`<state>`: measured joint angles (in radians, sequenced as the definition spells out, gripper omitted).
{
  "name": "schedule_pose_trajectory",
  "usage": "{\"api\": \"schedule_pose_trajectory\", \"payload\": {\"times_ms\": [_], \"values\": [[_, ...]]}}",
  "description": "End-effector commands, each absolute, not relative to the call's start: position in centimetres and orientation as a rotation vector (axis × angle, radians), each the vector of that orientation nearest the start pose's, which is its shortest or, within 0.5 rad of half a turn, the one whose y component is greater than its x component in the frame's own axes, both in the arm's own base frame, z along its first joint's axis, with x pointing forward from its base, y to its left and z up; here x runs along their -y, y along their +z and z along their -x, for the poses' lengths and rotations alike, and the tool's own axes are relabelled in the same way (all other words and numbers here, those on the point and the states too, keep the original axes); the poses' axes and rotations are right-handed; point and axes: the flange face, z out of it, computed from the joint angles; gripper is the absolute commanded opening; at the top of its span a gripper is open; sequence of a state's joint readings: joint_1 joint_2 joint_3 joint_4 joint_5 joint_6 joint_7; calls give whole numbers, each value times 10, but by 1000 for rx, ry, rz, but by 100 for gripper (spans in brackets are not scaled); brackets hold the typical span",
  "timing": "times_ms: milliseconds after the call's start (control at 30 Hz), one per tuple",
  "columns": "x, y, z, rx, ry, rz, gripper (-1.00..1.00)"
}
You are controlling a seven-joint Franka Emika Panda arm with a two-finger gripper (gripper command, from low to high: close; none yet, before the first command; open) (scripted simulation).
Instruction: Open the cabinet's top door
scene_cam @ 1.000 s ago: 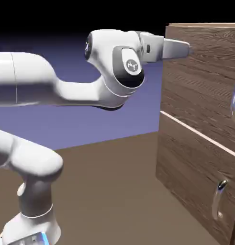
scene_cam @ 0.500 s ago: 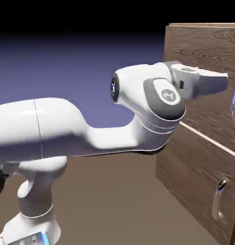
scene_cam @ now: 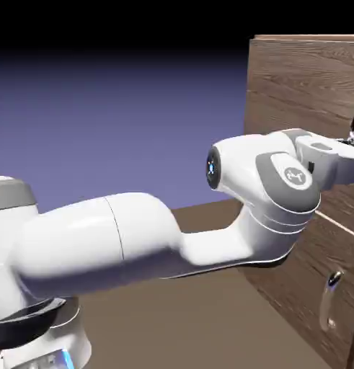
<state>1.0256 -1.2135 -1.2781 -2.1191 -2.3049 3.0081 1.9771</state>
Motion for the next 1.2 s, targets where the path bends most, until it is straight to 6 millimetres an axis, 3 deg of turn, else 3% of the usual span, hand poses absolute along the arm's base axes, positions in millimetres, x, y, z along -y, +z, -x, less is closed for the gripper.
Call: {"api": "schedule_pose_trajectory", "payload": {"times_ms": [0,300,633,867,1167], "values": [[256,554,-407,-808,-1811,1753,-100],[212,554,-328,-1016,-1938,1724,-100],[138,554,-247,-1280,-2083,1665,-100],[90,554,-211,-1430,-2157,1620,-100],[38,554,-182,-1581,-2226,1567,-100]]}}
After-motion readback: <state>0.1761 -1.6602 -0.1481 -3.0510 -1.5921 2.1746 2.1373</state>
